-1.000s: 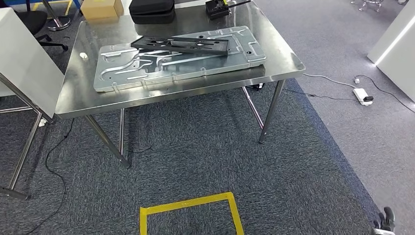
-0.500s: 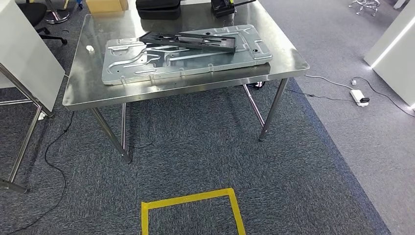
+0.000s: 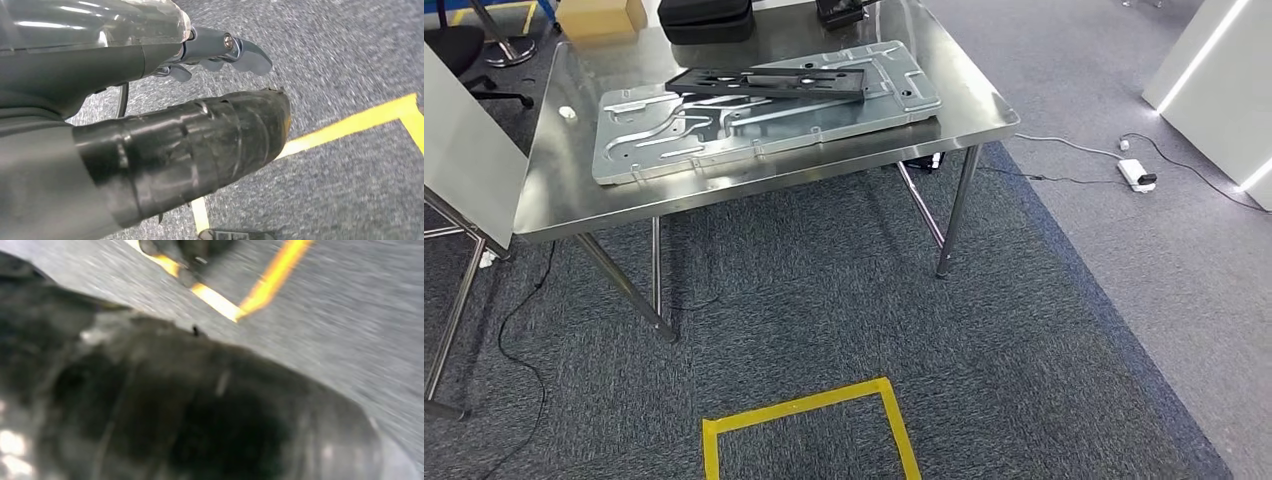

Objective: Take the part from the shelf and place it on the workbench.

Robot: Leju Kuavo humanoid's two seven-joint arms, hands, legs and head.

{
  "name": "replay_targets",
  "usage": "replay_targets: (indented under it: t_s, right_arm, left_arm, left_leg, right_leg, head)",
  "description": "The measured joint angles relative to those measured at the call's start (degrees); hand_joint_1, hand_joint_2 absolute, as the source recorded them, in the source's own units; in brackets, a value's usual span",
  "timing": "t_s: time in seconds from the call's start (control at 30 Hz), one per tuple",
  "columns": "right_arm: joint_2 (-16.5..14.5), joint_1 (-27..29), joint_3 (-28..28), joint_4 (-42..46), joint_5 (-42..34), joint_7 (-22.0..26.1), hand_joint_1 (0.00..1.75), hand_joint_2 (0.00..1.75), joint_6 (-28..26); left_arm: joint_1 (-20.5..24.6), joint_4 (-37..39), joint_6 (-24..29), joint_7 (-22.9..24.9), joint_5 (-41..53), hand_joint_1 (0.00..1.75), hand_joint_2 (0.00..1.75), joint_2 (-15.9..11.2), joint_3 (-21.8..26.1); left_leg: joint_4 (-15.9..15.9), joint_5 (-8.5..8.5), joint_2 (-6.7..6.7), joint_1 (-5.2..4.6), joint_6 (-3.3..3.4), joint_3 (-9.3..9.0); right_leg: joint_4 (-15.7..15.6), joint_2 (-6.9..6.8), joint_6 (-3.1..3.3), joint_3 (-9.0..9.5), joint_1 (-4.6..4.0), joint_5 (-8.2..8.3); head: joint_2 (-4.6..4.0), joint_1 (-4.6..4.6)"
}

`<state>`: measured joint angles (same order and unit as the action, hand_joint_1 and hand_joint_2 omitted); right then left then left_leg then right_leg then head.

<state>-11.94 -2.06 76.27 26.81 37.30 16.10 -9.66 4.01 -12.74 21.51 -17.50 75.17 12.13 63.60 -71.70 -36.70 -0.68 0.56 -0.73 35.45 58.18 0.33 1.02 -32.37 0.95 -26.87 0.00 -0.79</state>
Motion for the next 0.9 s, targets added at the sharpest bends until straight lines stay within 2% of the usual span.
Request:
replay_targets:
  t_s: [0.03, 0.07, 0.1, 0.13, 0.17, 0.2, 0.27, 0.33, 0.37, 0.4, 0.43, 0.5, 0.53, 0.57, 0.6, 0.67, 0.73, 0.77, 0.83, 0.9]
  right_arm:
    - [-0.02, -0.08, 0.08, -1.40, 0.43, -0.35, 0.00, 0.00, 0.00]
    - [-0.06, -0.15, 0.11, -2.61, 0.90, -0.46, 0.00, 0.00, 0.22]
    - [-0.11, -0.25, 0.11, -3.61, 1.43, -0.49, 0.00, 0.00, 0.54]
    - [-0.16, -0.37, 0.10, -4.42, 1.97, -0.47, 0.00, 0.00, 0.92]
    - [-0.19, -0.51, 0.05, -5.13, 2.53, -0.43, 0.00, 0.00, 1.37]
    - [-0.20, -0.65, -0.02, -5.63, 2.99, -0.37, 0.00, 0.00, 1.70]
    - [-0.19, -0.82, -0.17, -6.45, 3.72, -0.22, 0.00, 0.00, 2.37]
    - [-0.17, -0.85, -0.25, -7.01, 4.09, -0.14, 0.00, 0.00, 2.73]
    - [-0.15, -0.84, -0.28, -7.23, 4.19, -0.11, 0.00, 0.00, 2.78]
    - [-0.14, -0.85, -0.33, -7.45, 4.30, -0.09, 0.00, 0.00, 2.79]
    - [-0.12, -0.89, -0.42, -7.70, 4.42, -0.06, 0.00, 0.00, 2.81]
    - [-0.12, -1.01, -0.63, -8.21, 4.84, -0.04, 0.00, 0.00, 2.89]
    - [-0.12, -1.05, -0.77, -8.43, 5.12, -0.04, 0.00, 0.00, 2.97]
    - [-0.12, -1.03, -0.93, -8.62, 5.48, -0.08, 0.00, 0.00, 3.12]
    - [-0.12, -1.00, -1.10, -8.78, 5.86, -0.19, 0.00, 0.00, 3.30]
    - [-0.12, -1.04, -1.49, -9.14, 6.85, -1.20, 0.00, 0.00, 3.62]
    - [-0.14, -1.26, -1.94, -9.69, 7.96, -3.53, 0.00, 0.00, 3.99]
    - [-0.15, -1.32, -2.16, -10.00, 8.43, -4.76, 0.00, 0.00, 4.29]
    - [-0.23, -1.28, -2.40, -10.52, 8.93, -6.56, 0.00, 0.00, 4.92]
    - [-0.42, -1.26, -2.50, -10.89, 9.02, -7.36, 0.00, 0.00, 5.46]
  left_arm:
    - [-0.05, 0.00, 0.01, 0.06, 0.01, 0.00, 0.00, 0.01, 0.01]
    - [-0.10, 0.00, 0.02, 0.14, 0.02, 0.00, 0.00, 0.02, 0.02]
    - [-0.13, 0.00, 0.04, 0.22, 0.02, 0.00, 0.00, 0.02, 0.04]
    - [-0.15, 0.00, 0.06, 0.29, 0.01, 0.00, 0.00, 0.01, 0.07]
    - [-0.19, 0.00, 0.09, 0.32, 0.01, 0.00, 0.00, 0.00, 0.12]
    - [-0.19, 0.00, 0.11, 0.32, 0.01, 0.00, 0.00, -0.01, 0.17]
    - [-0.13, 0.00, 0.14, 0.23, 0.02, 0.00, 0.00, -0.03, 0.24]
    - [-0.10, 0.00, 0.14, 0.15, 0.01, 0.00, 0.00, -0.04, 0.28]
    - [-0.13, 0.00, 0.13, 0.12, 0.01, 0.00, 0.00, -0.04, 0.32]
    - [-0.16, -0.01, 0.13, 0.09, 0.00, 0.00, 0.00, -0.05, 0.37]
    - [-0.21, -0.01, 0.12, 0.06, -0.01, 0.00, 0.00, -0.07, 0.46]
    - [-0.33, -0.01, 0.07, 0.02, -0.01, 0.00, 0.00, -0.09, 0.73]
    - [-0.39, 0.00, 0.02, 0.01, -0.02, 0.00, 0.00, -0.11, 0.91]
    - [-0.40, 0.00, -0.03, 0.01, -0.03, 0.00, 0.00, -0.13, 1.06]
    - [-0.39, 0.00, -0.09, 0.01, -0.05, 0.00, 0.00, -0.16, 1.18]
    - [-0.35, 0.00, -0.23, 0.03, -0.03, 0.00, 0.00, -0.22, 1.30]
    - [-0.30, 0.00, -0.46, 0.15, 0.16, 0.00, 0.00, -0.39, 1.32]
    - [-0.25, 0.00, -0.58, 0.25, 0.29, 0.00, 0.00, -0.50, 1.33]
    - [-0.06, 0.00, -0.74, 0.43, 0.56, 0.00, 0.00, -0.73, 1.33]
    - [0.08, -0.01, -0.75, 0.51, 0.93, 0.00, 0.00, -0.94, 1.32]
  left_leg:
    - [-1.82, -0.16, 0.07, 0.05, -0.09, 0.88]
    - [-1.11, 1.03, 0.11, 0.09, -0.09, 0.57]
    - [1.69, 3.05, 0.26, 0.12, 0.00, -0.70]
    - [5.78, 5.26, 0.79, 0.16, 0.19, -2.52]
    - [9.75, 6.86, 1.57, 0.16, 0.39, -4.24]
    - [12.42, 7.70, 2.25, 0.14, 0.59, -5.32]
    - [14.03, 7.78, 2.87, -0.07, 0.93, -5.78]
    - [14.33, 8.21, 2.23, -0.01, 1.60, -5.84]
    - [14.56, 8.47, 1.83, 0.08, 2.00, -5.92]
    - [14.80, 8.73, 1.43, 0.22, 2.40, -5.97]
    - [14.87, 8.87, 0.96, 0.19, 2.65, -5.93]
    - [14.81, 8.90, 0.01, -0.01, 2.87, -5.72]
    - [14.76, 8.88, -0.50, -0.11, 2.88, -5.65]
    - [14.70, 8.82, -0.97, -0.17, 2.88, -5.64]
    - [14.64, 8.72, -1.41, -0.21, 2.84, -5.68]
    - [14.48, 8.41, -2.26, -0.30, 2.56, -5.89]
    - [14.24, 8.09, -2.94, -0.52, 2.03, -6.03]
    - [14.18, 8.01, -3.26, -0.63, 1.77, -6.05]
    - [14.18, 7.88, -3.80, -0.68, 1.25, -6.11]
    - [12.65, 6.46, -2.75, -0.51, 0.63, -5.54]
  right_leg:
    - [0.11, 0.35, 0.02, -0.08, -0.02, 0.01]
    - [0.24, 0.77, 0.01, -0.11, -0.02, 0.00]
    - [0.38, 1.23, -0.01, -0.11, -0.01, -0.01]
    - [0.49, 1.67, -0.06, -0.10, 0.00, -0.01]
    - [0.64, 2.09, -0.24, -0.16, -0.06, -0.02]
    - [0.73, 2.41, -0.50, -0.27, -0.11, 0.02]
    - [0.73, 2.93, -1.25, -0.55, -0.15, 0.23]
    - [0.71, 3.18, -1.96, -0.68, -0.03, 0.34]
    - [1.26, 2.80, -2.22, -0.89, 0.02, -0.14]
    - [2.65, 2.19, -2.41, -1.46, 0.03, -1.21]
    - [5.56, 1.41, -2.55, -2.70, 0.07, -3.09]
    - [12.96, 0.50, -2.82, -5.97, 0.06, -6.89]
    - [15.79, 0.36, -2.90, -7.18, 0.06, -7.91]
    - [16.20, 0.29, -2.89, -7.20, 0.06, -7.55]
    - [14.60, 0.14, -2.80, -6.24, 0.04, -6.27]
    - [7.07, -1.31, -2.31, -2.15, -0.18, -2.76]
    - [1.72, -2.76, -1.67, 0.43, -0.67, -1.17]
    - [1.05, -2.97, -1.43, 0.60, -0.87, -1.30]
    - [0.82, -2.13, -0.94, 0.36, -0.86, -1.04]
    - [0.48, -1.38, -0.30, 0.33, -0.61, -0.74]
  head:
    - [0.00, 0.01]
    - [0.00, 0.01]
    - [0.00, 0.01]
    - [0.00, 0.01]
    - [0.00, -0.01]
    - [0.00, -0.02]
    - [0.00, -0.06]
    - [0.00, -0.07]
    - [0.00, -0.08]
    - [0.00, -0.11]
    - [0.00, -0.14]
    - [0.00, -0.16]
    - [0.00, -0.15]
    - [0.00, -0.15]
    - [0.00, -0.16]
    - [0.00, -0.16]
    - [0.00, -0.12]
    - [0.00, -0.10]
    - [0.00, -0.07]
    - [0.00, -0.03]
